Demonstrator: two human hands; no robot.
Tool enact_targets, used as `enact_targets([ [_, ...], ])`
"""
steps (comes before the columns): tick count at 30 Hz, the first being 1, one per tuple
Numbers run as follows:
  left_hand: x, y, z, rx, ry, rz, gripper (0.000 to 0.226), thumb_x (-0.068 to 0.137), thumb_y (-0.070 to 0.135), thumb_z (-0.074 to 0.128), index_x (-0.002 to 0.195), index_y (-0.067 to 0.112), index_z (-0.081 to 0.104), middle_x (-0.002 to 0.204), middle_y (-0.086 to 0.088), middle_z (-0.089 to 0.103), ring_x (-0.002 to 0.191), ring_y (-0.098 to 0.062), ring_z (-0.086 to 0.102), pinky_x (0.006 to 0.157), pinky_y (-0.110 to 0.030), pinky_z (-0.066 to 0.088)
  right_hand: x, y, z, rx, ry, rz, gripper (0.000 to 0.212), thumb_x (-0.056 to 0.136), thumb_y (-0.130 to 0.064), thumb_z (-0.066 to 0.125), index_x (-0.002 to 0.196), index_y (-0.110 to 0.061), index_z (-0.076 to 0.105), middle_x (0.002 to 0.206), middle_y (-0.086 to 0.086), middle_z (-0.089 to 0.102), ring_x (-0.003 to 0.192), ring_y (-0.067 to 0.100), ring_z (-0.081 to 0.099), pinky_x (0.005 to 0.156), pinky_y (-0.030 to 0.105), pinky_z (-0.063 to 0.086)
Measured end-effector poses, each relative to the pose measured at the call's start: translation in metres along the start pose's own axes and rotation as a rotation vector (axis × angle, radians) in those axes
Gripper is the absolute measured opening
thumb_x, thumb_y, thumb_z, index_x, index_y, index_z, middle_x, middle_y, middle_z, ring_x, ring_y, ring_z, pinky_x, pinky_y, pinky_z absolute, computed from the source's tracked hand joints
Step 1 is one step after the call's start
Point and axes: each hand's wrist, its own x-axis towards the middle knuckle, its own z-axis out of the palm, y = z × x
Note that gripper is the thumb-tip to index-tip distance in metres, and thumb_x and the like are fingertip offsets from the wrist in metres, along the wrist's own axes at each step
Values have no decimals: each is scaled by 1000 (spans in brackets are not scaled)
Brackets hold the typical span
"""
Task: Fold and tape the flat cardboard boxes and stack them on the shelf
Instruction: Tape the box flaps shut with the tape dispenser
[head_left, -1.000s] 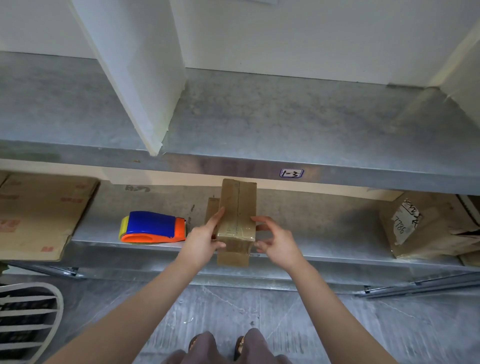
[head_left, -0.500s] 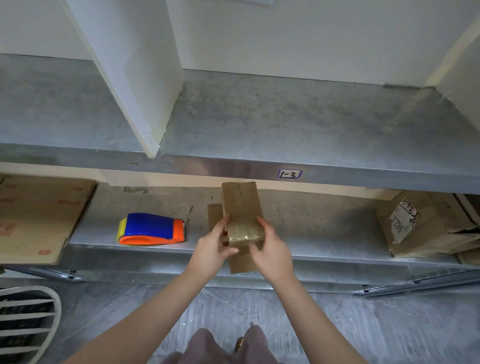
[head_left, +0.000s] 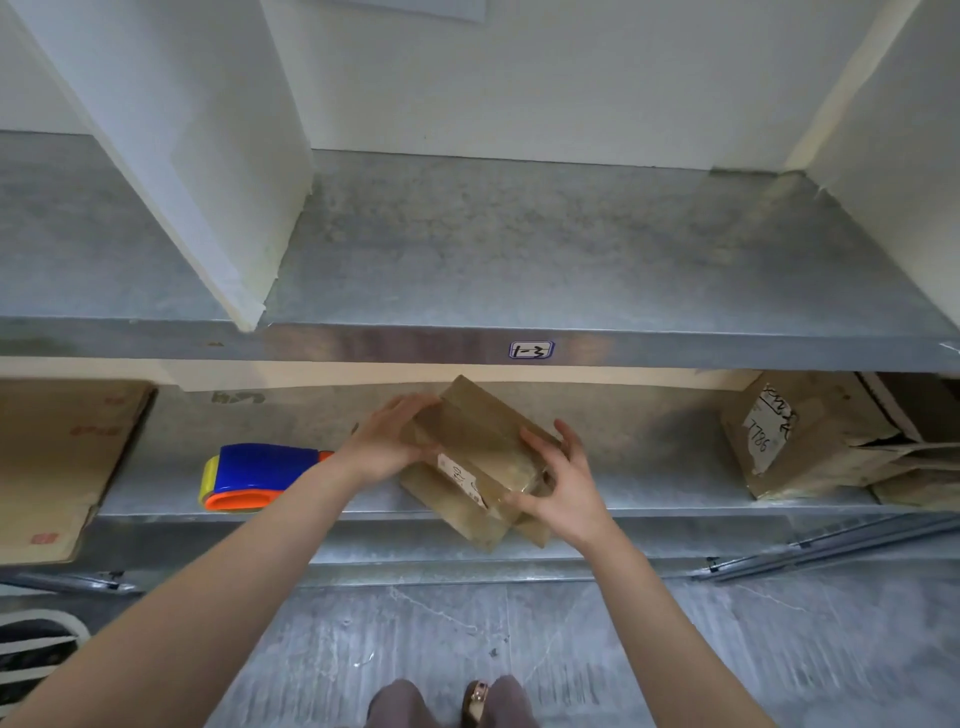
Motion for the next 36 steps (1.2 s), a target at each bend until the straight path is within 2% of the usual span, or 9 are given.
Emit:
enact_targets([
  [6,-36,6,34,-28,65,97,47,77,43,76,118,34,54,109,12,52,92,-1,56,86,-25,49,8,4,-8,9,215,66,58,81,-7,71,134,-22,53,136,10,41,127,24,46,104,16,26],
  [9,-38,6,35,11,134,142,46,73,45,78,114,40,56,120,10,44,109,-9,49,99,-31,43,18,1,-9,77,83,52,51,91,-11,61,138,-27,50,144,4,40,132,20,42,109,24,30],
  [13,-24,-2,7,162,-69,101,82,68,36,83,130,52,31,153,23,1,142,-15,9,112,-39,25,32,-6,0,41,32,26,49,95,-34,59,142,-37,45,146,2,38,132,19,42,111,31,32],
  [18,-23,-15,5,169,-2,153,71,70,27,83,113,60,39,135,27,15,132,-16,31,100,-22,32,39,-7,15,-93,108,10,66,90,-32,64,147,-41,32,146,10,29,128,28,44,107,36,41],
  [23,-22,-11,13,96,14,69,58,72,29,83,112,50,46,155,21,2,128,-2,20,103,-22,26,35,-7,22,42,99,38,71,88,-40,66,148,-41,29,154,6,21,140,24,32,107,26,30],
  [27,-23,4,16,92,24,17,80,63,41,87,125,45,35,139,8,25,127,-19,36,99,-29,37,31,-7,20,32,91,19,74,86,-41,69,149,-34,30,160,9,12,149,22,14,111,28,23],
  [29,-31,6,23,86,26,-26,90,59,46,87,131,43,34,135,3,28,126,-23,33,106,-39,36,27,-7,19,43,101,35,71,87,-38,69,148,-31,32,157,13,19,144,25,26,107,26,28],
  [31,-44,4,35,0,69,-29,87,61,41,88,132,38,39,131,2,29,124,-21,39,109,-34,35,23,-8,18,51,130,41,64,89,-33,68,146,-28,38,147,14,35,132,26,42,105,27,34],
  [36,-76,9,73,-72,299,13,59,78,28,78,128,30,47,128,4,34,109,-12,49,94,-33,48,14,-13,18,139,64,-15,47,87,-23,71,130,-20,53,124,3,61,116,21,59,96,25,44],
])
